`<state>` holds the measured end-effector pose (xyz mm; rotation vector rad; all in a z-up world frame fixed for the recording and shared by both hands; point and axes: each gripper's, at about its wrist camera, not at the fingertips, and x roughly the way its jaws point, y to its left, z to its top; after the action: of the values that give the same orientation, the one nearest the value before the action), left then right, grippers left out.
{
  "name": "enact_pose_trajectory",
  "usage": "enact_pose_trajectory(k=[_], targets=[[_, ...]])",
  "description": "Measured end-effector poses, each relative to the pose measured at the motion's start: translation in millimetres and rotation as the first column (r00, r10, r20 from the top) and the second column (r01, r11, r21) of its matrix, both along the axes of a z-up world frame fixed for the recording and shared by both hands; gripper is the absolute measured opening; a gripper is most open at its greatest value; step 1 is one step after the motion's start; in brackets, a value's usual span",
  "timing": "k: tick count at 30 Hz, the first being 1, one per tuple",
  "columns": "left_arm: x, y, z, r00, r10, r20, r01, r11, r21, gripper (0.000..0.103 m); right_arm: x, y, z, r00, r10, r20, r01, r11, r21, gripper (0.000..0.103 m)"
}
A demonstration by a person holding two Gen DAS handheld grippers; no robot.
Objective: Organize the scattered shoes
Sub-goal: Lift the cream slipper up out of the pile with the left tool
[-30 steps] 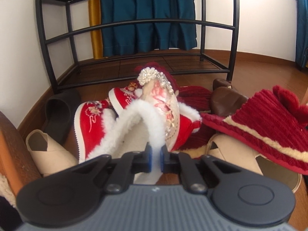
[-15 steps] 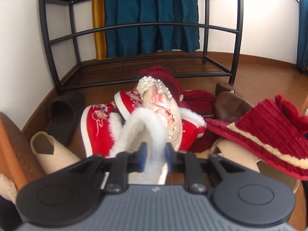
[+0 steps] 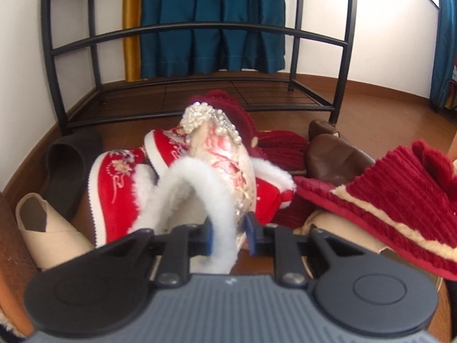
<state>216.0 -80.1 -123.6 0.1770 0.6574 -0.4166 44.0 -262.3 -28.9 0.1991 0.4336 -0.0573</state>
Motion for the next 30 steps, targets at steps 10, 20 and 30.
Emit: enact_pose_trajectory(k=[10, 20, 30], targets=[[-2.9, 9.9, 1.3, 0.999, 0.036, 0.003, -0.036, 0.998, -0.056, 0.006, 0.2, -2.8, -2.5, 1.0, 0.002, 0.0, -0.002, 1.0, -0.002, 0.103], [-9.8, 33.9, 34.3, 0.997, 0.067, 0.039, -0.062, 0.991, -0.116, 0.006, -1.8, 1.8, 3.8, 1.0, 0.019, 0.01, -0.019, 1.0, 0.009, 0.103], [-37.1, 47.4, 68.9, 0.996, 0.036, 0.076, -0.025, 0.99, -0.142, 0.006, -11.6, -0.3, 26.7, 0.997, 0.072, 0.037, -0.072, 0.997, -0.007, 0.103]])
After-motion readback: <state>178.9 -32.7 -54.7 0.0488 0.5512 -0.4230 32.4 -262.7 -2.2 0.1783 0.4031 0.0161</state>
